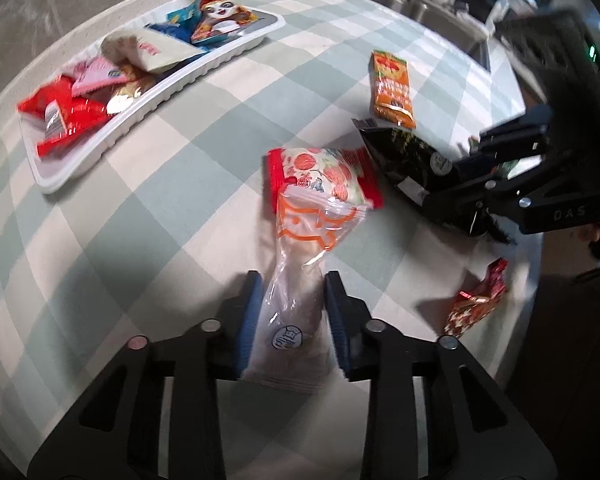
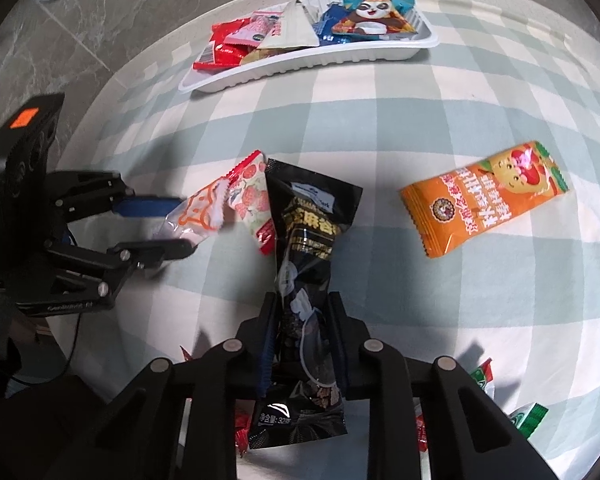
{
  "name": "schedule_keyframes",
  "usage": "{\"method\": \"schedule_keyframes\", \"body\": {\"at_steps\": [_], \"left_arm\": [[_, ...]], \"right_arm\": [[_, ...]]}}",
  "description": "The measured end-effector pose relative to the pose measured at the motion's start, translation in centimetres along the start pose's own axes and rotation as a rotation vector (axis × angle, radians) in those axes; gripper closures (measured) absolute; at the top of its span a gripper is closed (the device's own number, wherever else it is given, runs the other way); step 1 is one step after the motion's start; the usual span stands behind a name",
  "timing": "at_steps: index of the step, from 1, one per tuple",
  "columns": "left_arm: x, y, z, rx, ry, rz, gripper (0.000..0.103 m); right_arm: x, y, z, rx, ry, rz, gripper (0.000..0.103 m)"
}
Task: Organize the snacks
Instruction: 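Carry the clear bag and black bag over the tray with both tools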
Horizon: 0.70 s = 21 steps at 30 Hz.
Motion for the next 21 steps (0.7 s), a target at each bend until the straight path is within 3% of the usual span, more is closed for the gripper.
{"method": "schedule_keyframes", "body": {"at_steps": [11,21], "left_arm": [[-1.1,-0.1,1.9,0.098,-0.126,0.128,0.082],[-3.0,1.9,5.7,0.219,-0.197,0.218,0.082]], "right_arm": [[3.0,-0.6,0.7,-0.017,0.275,-0.243,0.079],[4.0,2.4,2.5,0.026,0.416,-0.332,0.078]]}}
Point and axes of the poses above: each gripper's, at about its wrist camera, not at the fingertips, and z roughly against the way its jaws point, x to its right, y to its top, the point moved 4 cm from there along -z, roughly the way its jaws point, and after that the axes turned 11 degrees about -y, right-handed, at the moved point
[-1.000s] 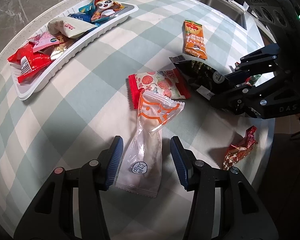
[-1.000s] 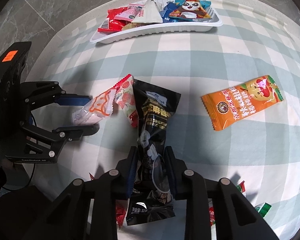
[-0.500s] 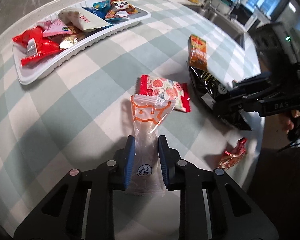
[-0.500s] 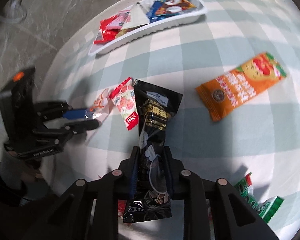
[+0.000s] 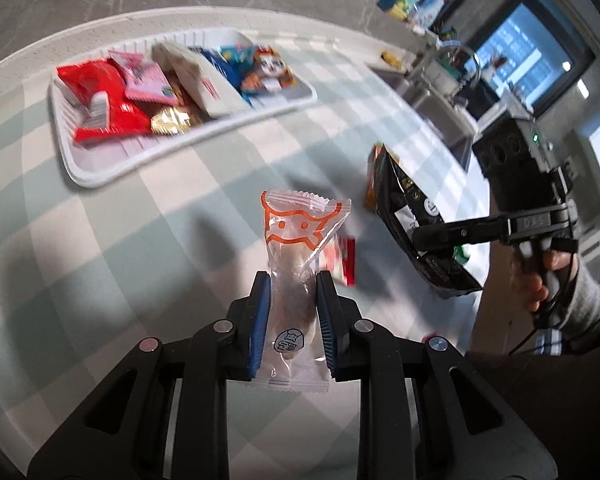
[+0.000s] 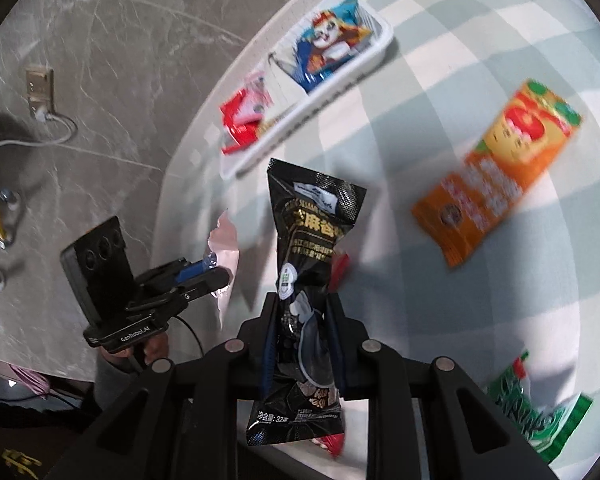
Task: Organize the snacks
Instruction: 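Carry the clear bag and black bag over the tray with both tools, then release the clear bag and black bag into the tray with both tools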
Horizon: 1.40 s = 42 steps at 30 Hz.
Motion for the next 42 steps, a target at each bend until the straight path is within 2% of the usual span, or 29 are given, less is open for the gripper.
{"method": "schedule_keyframes", "body": {"at_steps": [12,21,33,42], "left_arm": [[-3.5,6.1,4.7,0.131,0.029,0.063,0.082],[-8.6,9.9,7.2,0.191,0.077,0.14,0.082],[-12.4,14.4,5.4,0.199,0.109,0.203,0.081],[-14.3,16.7,3.7,0.199,0.151,0.228,0.081]], "right_arm": [[-2.5,6.6,0.2,0.054,0.006,0.053,0.078],[-4.3,12.1,-0.7,0.068,-0.021,0.105,0.078],[-5.7,19.7,-3.9,0.061,-0.099,0.162,0.078],[-6.2,23.3,-6.4,0.056,-0.17,0.211,0.078]]}}
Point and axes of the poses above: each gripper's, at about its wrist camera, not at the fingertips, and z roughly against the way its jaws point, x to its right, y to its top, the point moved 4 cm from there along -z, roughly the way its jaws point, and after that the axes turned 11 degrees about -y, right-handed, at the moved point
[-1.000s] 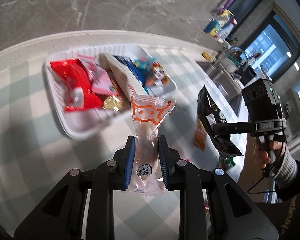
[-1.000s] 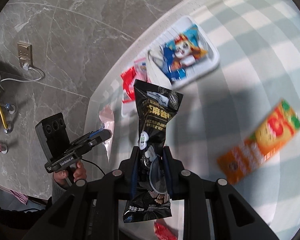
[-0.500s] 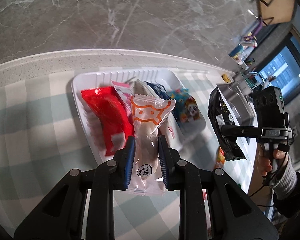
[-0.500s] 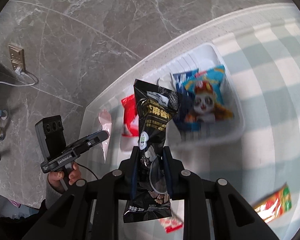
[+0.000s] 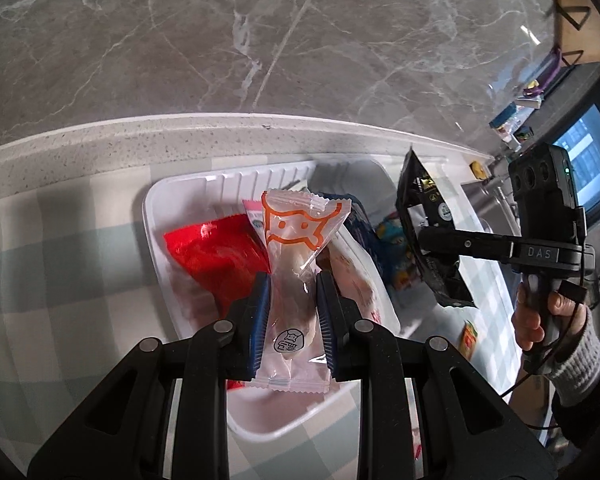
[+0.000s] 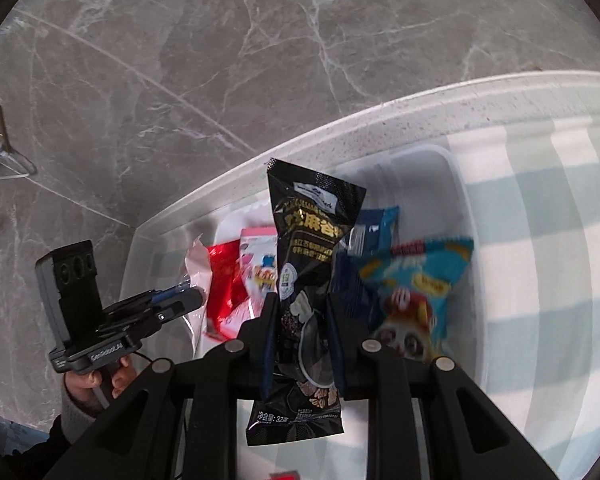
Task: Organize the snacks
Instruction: 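Release the clear bag and black bag into the tray with both tools, then grasp the red-white candy pack with the left tool while the right tool grasps the orange bar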
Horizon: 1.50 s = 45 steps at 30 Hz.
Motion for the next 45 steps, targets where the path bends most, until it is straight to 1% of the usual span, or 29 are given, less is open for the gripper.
{"method": "schedule_keyframes", "body": {"at_steps": [4,5,7,11,15,18,20,26,27,28,29,33,39,42,45], "left_arm": [[0.0,0.4,-1.1,-0.006,0.057,-0.023,0.081],[-0.1,0.5,-1.4,-0.006,0.065,-0.028,0.081],[0.0,0.7,-1.8,-0.007,0.086,-0.04,0.081],[0.6,0.7,-2.4,-0.013,0.139,-0.091,0.08],[0.9,0.7,-2.1,0.001,0.162,-0.108,0.079],[1.5,0.6,-1.4,0.021,0.178,-0.13,0.079],[2.0,0.5,-0.7,0.037,0.19,-0.145,0.078],[3.9,-0.5,1.6,0.069,0.181,-0.172,0.07],[4.2,-0.8,1.9,0.071,0.179,-0.179,0.068],[4.8,-1.1,2.1,0.071,0.173,-0.19,0.063],[5.3,-1.4,2.1,0.071,0.167,-0.199,0.061],[7.7,-3.4,2.4,0.051,0.139,-0.25,0.061],[11.1,-7.8,1.0,-0.033,0.104,-0.336,0.06],[12.0,-10.4,0.1,-0.085,0.073,-0.337,0.06],[12.6,-13.1,-0.8,-0.139,0.052,-0.334,0.06]], "right_arm": [[-0.5,0.4,-1.1,-0.007,-0.056,0.041,0.078],[-0.6,0.4,-1.3,-0.006,-0.074,0.05,0.076],[-0.7,0.5,-1.6,-0.008,-0.102,0.065,0.076],[-1.0,0.5,-1.3,0.011,-0.116,0.074,0.076],[-1.2,0.0,0.1,0.04,-0.108,0.071,0.074],[-1.4,-0.8,1.4,0.06,-0.109,0.074,0.072],[-1.4,-1.6,2.5,0.07,-0.093,0.06,0.072],[-1.1,-4.1,5.8,0.102,-0.052,0.014,0.071],[-1.1,-4.7,6.3,0.106,-0.049,0.005,0.07],[-0.9,-5.2,6.8,0.108,-0.045,-0.005,0.067],[-0.6,-5.9,7.4,0.112,-0.04,-0.016,0.065],[0.2,-8.6,9.2,0.12,-0.049,-0.036,0.064],[2.3,-13.3,11.0,0.12,-0.109,-0.079,0.059],[4.2,-16.3,11.8,0.11,-0.124,-0.141,0.059],[5.8,-18.6,12.0,0.1,-0.138,-0.199,0.059]]}}
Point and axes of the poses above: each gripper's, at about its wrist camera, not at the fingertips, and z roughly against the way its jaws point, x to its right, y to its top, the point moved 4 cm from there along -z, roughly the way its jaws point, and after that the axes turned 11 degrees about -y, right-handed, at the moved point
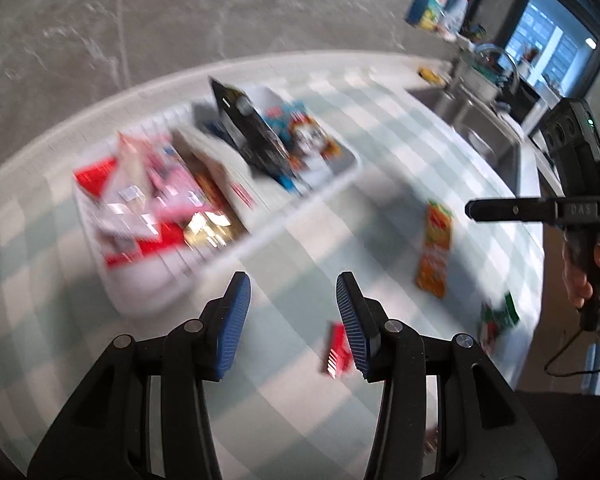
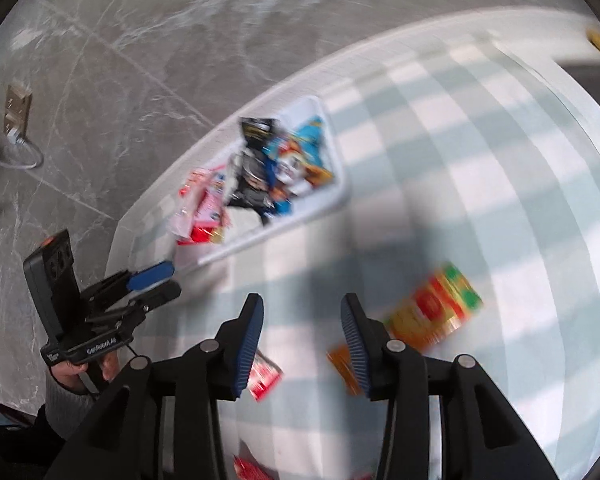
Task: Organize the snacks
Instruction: 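Grasp the red-white candy pack with the left tool while the right tool grasps the orange bar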
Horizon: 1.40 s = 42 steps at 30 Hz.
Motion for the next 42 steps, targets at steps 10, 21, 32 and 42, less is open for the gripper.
{"method": "schedule_keyframes", "body": {"at_steps": [10,21,32,42], "left_arm": [[3.0,-5.4,-2.4,-0.1,-0.079,0.051,0.06],[3.1,-7.2,-4.4,-0.176,-0.114,0.113,0.057],[3.5,-5.8,-7.0,-0.195,-0.135,0.161,0.056],[4.7,-4.7,-8.4,-0.205,-0.063,0.102,0.056]], "right_arm": [[3.8,-4.0,-0.6,-0.021,-0.049,-0.116,0.059],[4.4,-4.5,-2.0,-0.034,-0.066,-0.148,0.053],[4.4,-3.3,-4.1,-0.053,-0.079,-0.136,0.051],[2.0,-1.6,-5.4,-0.042,-0.179,-0.01,0.048]]}}
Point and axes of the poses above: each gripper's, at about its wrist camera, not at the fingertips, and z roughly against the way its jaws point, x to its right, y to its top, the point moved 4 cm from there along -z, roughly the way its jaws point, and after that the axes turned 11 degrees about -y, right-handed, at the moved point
